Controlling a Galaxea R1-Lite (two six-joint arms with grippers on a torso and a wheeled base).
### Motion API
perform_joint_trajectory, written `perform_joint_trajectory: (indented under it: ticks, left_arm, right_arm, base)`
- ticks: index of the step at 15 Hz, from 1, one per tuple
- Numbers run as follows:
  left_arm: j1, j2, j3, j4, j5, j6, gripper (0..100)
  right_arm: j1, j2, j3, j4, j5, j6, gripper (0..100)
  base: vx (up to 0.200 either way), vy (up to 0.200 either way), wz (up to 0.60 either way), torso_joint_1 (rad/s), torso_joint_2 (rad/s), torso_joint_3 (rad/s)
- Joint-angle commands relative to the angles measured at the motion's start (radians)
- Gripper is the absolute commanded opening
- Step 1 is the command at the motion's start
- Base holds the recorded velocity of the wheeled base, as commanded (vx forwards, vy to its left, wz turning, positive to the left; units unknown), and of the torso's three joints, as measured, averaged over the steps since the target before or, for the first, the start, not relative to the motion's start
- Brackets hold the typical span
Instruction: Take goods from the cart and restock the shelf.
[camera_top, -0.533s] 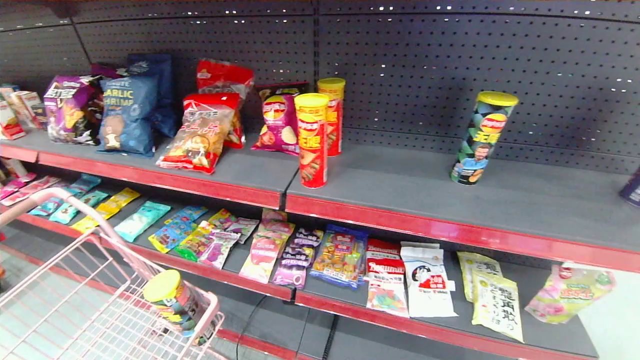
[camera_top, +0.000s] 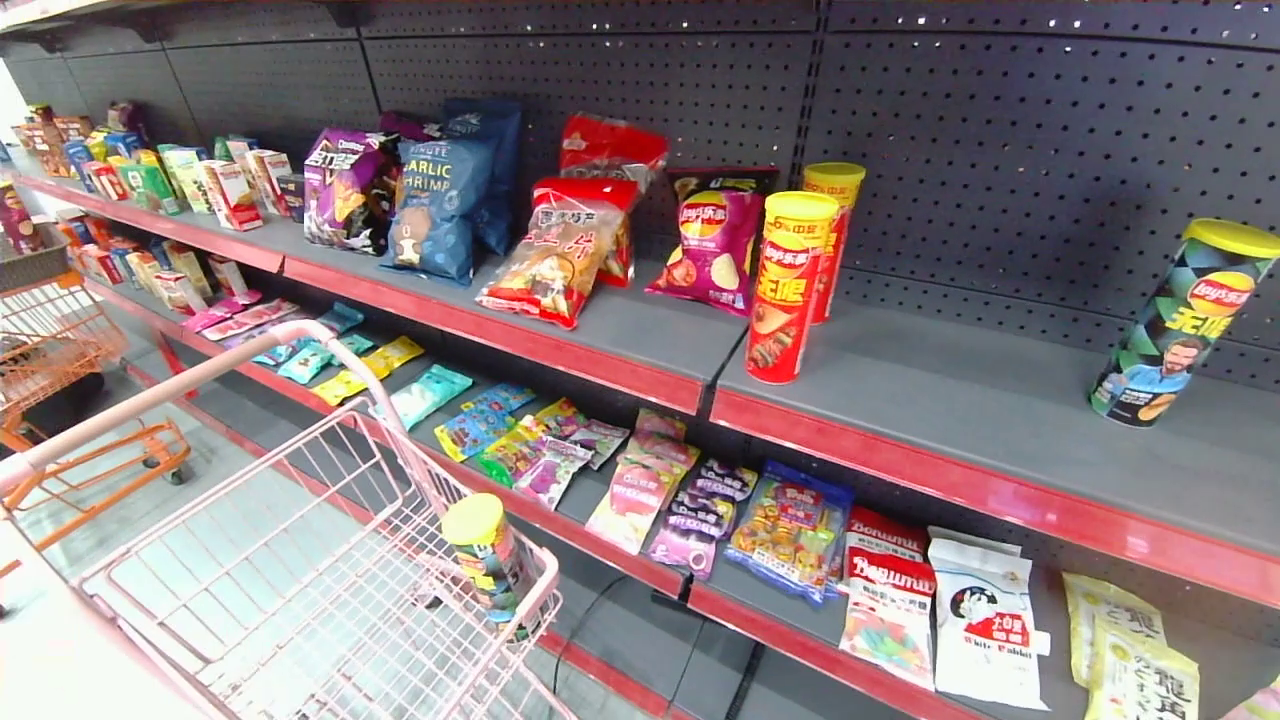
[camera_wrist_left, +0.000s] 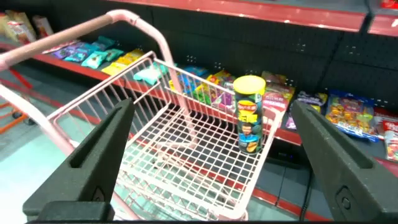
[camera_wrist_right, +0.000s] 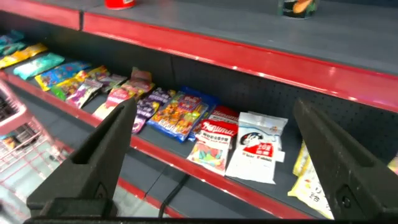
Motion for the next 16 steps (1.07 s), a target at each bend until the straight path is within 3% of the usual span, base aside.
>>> perform_joint_trajectory:
  ticks: [1, 8, 16]
  left_arm:
    - [-0.001, 0.0, 0.001, 0.002, 0.0, 0.0, 100]
    - [-0.001, 0.0, 0.0, 0.002, 0.0, 0.0, 100]
    - [-0.001, 0.0, 0.0, 0.002, 0.0, 0.0, 100]
  right_arm:
    - [-0.001, 0.0, 0.0, 0.0, 0.0, 0.0, 100]
    - [-0.001, 0.0, 0.0, 0.0, 0.0, 0.003, 100]
    - [-0.001, 0.0, 0.0, 0.0, -0.001, 0.003, 100]
  base:
    - [0.0, 0.0, 0.0, -0.051, 0.11, 0.071]
    - [0.0, 0.0, 0.0, -0.15, 0.37, 0.215]
    - [0.0, 0.0, 0.0, -0.194, 0.53, 0.333]
